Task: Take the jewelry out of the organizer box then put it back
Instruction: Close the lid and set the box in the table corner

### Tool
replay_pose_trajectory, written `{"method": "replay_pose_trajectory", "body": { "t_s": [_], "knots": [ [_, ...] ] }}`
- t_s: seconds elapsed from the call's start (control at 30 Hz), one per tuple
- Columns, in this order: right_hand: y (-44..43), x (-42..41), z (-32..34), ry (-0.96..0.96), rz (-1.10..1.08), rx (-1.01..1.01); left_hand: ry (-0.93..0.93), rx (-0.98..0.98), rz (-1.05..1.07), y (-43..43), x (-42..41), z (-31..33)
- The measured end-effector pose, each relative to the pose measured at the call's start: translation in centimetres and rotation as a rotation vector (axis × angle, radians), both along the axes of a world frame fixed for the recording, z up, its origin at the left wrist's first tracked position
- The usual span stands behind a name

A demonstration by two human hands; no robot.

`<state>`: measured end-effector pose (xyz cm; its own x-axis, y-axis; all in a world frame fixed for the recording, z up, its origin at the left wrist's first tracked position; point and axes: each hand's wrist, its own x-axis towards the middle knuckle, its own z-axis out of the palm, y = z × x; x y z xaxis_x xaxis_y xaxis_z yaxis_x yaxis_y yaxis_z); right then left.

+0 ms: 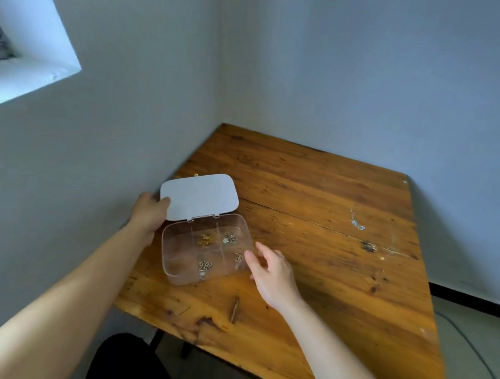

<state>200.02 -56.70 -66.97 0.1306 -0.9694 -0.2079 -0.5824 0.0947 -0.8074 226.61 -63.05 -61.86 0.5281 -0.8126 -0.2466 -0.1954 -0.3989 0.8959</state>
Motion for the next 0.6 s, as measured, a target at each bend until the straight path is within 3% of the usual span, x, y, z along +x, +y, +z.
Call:
{"method": "replay_pose_trajectory", "body": {
  "t_s": [0.13,0.3,0.43,0.6],
  "knots": [
    [-0.1,1.1,0.3,-0.180,-0.119,0.026,0.147,-0.042,0.097,-1.5,-0.1,0.5],
    [0.1,2.0,0.7,-0.256,-0.252,0.008,0.018,-0.164,0.223,-0.5,0.3,1.3],
    [0.0,2.2,0.6,-0.267,-0.287,0.024,-0.111,-0.289,0.123,3.1,0.5,1.7],
    [-0.2,2.0,0.2,-0.339,-0.297,0.084,-0.351,-0.398,-0.153,9.3,1.0,-0.7]
  ]
}}
